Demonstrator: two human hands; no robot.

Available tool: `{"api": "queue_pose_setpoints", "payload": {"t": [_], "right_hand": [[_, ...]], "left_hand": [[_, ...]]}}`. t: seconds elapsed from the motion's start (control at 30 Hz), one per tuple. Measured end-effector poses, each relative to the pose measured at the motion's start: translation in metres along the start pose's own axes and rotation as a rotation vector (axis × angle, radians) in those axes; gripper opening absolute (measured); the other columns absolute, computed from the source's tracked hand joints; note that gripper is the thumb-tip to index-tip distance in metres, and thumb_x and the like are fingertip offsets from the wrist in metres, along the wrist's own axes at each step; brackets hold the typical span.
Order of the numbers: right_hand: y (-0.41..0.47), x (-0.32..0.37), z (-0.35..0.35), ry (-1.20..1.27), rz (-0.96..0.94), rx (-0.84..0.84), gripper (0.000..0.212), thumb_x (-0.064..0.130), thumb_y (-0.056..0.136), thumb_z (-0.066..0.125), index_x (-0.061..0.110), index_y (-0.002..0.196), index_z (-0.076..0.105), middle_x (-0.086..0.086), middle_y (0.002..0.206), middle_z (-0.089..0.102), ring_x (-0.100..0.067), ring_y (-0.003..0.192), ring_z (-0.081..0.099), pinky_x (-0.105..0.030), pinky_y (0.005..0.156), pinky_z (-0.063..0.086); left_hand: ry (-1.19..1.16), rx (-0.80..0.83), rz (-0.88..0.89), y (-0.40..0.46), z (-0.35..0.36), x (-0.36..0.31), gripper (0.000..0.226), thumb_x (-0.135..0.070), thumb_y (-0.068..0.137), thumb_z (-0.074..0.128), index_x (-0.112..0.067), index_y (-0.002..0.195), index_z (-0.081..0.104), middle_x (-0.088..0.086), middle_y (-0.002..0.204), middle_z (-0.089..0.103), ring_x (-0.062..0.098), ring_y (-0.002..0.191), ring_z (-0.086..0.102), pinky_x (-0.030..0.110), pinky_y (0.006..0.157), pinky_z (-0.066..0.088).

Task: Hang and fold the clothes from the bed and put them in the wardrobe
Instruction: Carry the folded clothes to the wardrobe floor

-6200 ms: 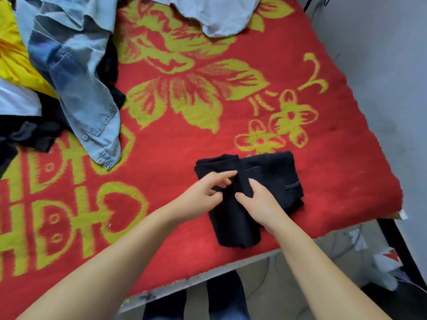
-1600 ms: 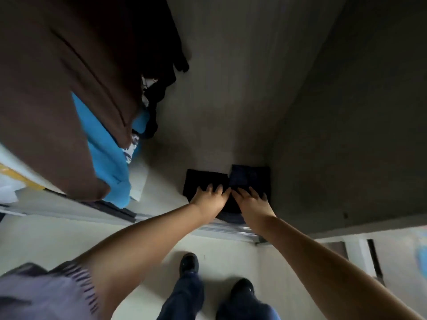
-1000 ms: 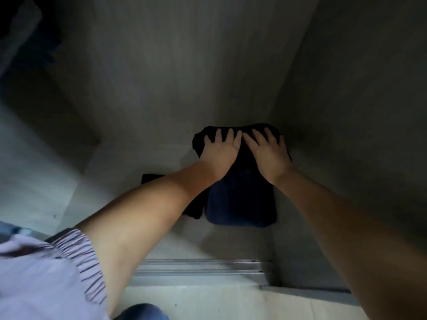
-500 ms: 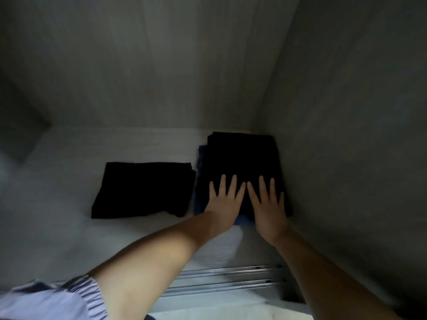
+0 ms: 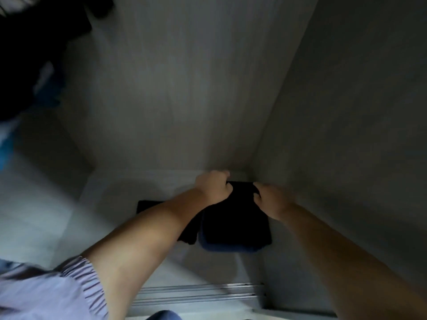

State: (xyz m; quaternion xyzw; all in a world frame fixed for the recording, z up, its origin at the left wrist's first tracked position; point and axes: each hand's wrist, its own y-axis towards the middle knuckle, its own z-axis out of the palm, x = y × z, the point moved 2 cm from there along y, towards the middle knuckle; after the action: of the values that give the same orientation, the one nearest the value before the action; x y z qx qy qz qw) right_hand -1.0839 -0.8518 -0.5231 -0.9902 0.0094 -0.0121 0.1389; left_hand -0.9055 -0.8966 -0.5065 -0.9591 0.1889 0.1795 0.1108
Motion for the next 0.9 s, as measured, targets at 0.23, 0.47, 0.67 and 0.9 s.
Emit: {"api": "queue_pose_setpoints", "payload": {"t": [0.23, 0.47, 0.67, 0.9], "right_hand": [[-0.039, 0.039, -0.218, 0.050, 0.042, -0.140, 0.041, 0.048, 0.096, 0.042, 0.022, 0.121, 0.060, -0.006, 0.124, 0.063, -0.026, 0.117, 0.057, -0.032, 0.091, 0.044], [-0.094, 0.043, -0.350, 0.058, 0.050, 0.049, 0.056, 0.059, 0.095, 0.032, 0.022, 0.128, 0.056, -0.005, 0.125, 0.063, -0.024, 0.113, 0.061, -0.030, 0.097, 0.042], [-0.140, 0.047, -0.416, 0.098, 0.063, 0.071, 0.044, 0.051, 0.092, 0.035, 0.023, 0.113, 0.061, 0.003, 0.062, 0.060, -0.014, 0.060, 0.068, -0.024, 0.068, 0.048], [-0.188, 0.079, -0.439, 0.200, 0.050, 0.010, 0.057, 0.050, 0.093, 0.041, 0.025, 0.144, 0.040, -0.006, 0.096, 0.073, -0.019, 0.076, 0.071, -0.034, 0.074, 0.057]], "left_hand": [[-0.015, -0.192, -0.032, -0.032, -0.201, -0.057, 0.027, -0.033, 0.086, 0.047, -0.017, 0.100, 0.062, 0.010, 0.108, 0.067, 0.031, 0.103, 0.063, 0.032, 0.082, 0.048], [-0.004, -0.150, -0.018, -0.080, -0.330, -0.106, 0.023, -0.030, 0.087, 0.049, -0.018, 0.101, 0.063, 0.009, 0.111, 0.064, 0.029, 0.105, 0.061, 0.029, 0.083, 0.046], [0.031, -0.123, -0.032, -0.123, -0.400, -0.138, 0.020, -0.027, 0.088, 0.046, -0.019, 0.099, 0.061, 0.008, 0.113, 0.063, 0.029, 0.107, 0.059, 0.029, 0.083, 0.045], [0.058, -0.129, -0.029, -0.182, -0.426, -0.130, 0.025, -0.037, 0.088, 0.048, -0.025, 0.107, 0.060, 0.001, 0.112, 0.063, 0.024, 0.103, 0.060, 0.026, 0.076, 0.040]]}}
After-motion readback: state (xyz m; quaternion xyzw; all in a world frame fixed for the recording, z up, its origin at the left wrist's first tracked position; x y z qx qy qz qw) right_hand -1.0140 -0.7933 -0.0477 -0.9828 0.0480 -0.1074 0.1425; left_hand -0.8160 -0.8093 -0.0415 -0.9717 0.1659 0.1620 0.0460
